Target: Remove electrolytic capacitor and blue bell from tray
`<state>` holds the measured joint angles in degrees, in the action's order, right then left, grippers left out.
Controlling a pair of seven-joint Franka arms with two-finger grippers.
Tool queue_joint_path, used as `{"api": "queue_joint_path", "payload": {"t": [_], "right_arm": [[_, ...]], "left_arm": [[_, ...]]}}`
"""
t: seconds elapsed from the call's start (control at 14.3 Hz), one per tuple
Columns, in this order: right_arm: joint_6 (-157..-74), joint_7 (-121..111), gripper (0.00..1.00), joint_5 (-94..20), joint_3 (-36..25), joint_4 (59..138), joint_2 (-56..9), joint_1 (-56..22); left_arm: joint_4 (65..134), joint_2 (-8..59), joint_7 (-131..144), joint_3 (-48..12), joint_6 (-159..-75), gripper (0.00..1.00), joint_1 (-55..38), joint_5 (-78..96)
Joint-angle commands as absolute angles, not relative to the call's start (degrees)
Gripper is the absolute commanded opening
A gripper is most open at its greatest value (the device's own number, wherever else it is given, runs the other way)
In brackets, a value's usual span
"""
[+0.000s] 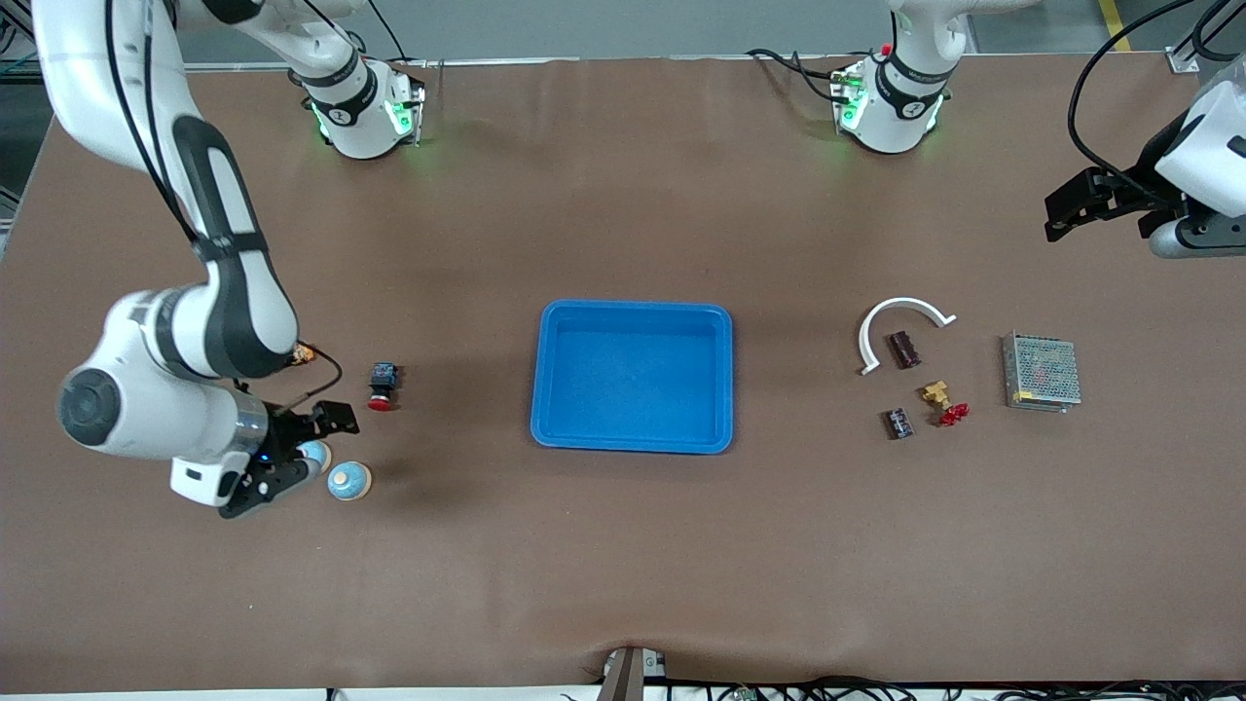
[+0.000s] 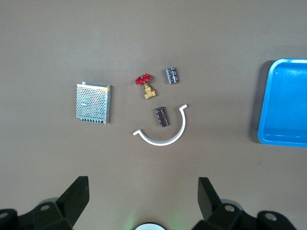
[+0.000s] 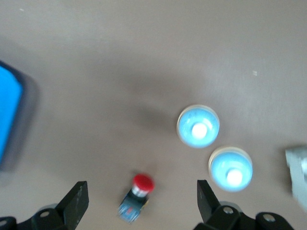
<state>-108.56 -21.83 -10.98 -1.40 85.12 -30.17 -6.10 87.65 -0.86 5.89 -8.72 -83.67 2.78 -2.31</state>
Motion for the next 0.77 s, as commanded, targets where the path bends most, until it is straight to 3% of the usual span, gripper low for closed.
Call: {"api": "queue_joint_path", "payload": {"t": [0.0,0.35,0.7], "right_arm": [[-102.8,-13.3,1.0,-8.4,-1.3,88.3,-22.8,-6.9],[-100.7,-8.3,1.0,-3.8,-1.3,101.3,-5.8,-6.9],[-94.1,-0.7,1.0,-1.0,-1.3,103.0,1.7,-6.6]], "left_arm": [[88.9,-2.5,4.8,-8.5,-84.2,1.0,2.9,-1.1],[88.7,-2.4,4.8,-8.5,-84.2,1.0,2.9,-1.1],[88.9,-2.4,4.7,-8.5,-84.0,1.0,2.9,-0.2]]}}
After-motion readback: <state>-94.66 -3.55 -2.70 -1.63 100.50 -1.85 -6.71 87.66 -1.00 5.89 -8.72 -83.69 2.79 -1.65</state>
